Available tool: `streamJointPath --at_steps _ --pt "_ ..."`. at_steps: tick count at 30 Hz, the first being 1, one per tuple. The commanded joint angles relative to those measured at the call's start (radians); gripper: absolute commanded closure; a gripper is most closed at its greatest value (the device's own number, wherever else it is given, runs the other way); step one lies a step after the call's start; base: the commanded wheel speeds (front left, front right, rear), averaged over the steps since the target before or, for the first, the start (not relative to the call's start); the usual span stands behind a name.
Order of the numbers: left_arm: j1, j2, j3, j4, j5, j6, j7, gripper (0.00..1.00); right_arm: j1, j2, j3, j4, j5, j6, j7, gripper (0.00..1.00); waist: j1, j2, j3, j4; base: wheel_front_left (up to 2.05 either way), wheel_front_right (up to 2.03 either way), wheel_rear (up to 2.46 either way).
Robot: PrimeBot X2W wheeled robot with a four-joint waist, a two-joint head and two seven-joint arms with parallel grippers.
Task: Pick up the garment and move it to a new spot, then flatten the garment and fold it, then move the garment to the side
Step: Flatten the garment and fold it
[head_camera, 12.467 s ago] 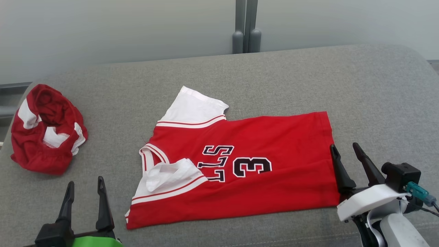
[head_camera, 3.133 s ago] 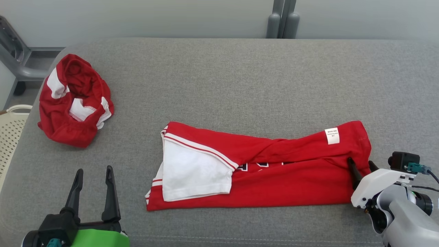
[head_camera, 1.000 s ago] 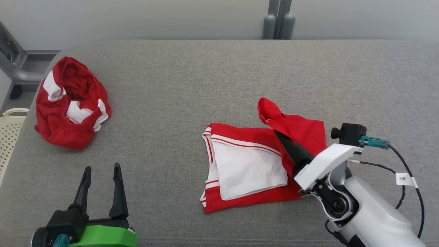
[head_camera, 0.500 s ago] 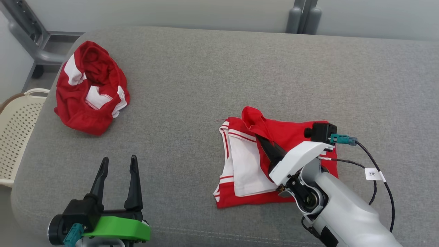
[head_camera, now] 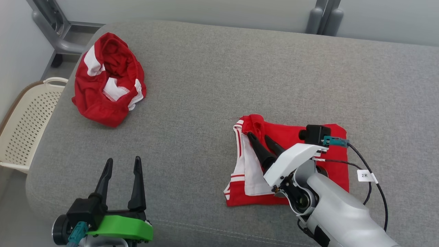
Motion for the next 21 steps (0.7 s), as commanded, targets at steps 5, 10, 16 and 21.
streamJointPath --at_steps 5,10,16,21 --pt "-0.004 0.001 0.014 0.000 0.007 0.006 -0.004 0.00 0.007 -0.035 0.028 -0.108 0.028 0.000 -0.048 0.00 0.0000 0.0000 -0.007 -0.010 0.00 0.00 0.00" --pt "0.001 0.001 0.019 -0.010 0.009 0.009 -0.004 0.00 0.028 -0.107 0.030 -0.210 0.005 0.000 -0.097 0.00 0.0000 0.0000 -0.009 -0.019 0.00 0.00 0.00" --pt "0.014 0.001 0.031 -0.023 0.011 0.009 -0.004 0.00 0.069 -0.209 -0.042 -0.274 -0.093 0.000 -0.130 0.00 0.0000 0.0000 -0.008 -0.037 0.00 0.00 0.00" --pt "0.017 0.001 0.041 -0.033 0.017 0.009 -0.004 0.00 0.116 -0.262 -0.153 -0.289 -0.210 0.000 -0.131 0.00 0.0000 0.0000 -0.006 -0.051 0.00 0.00 0.00"
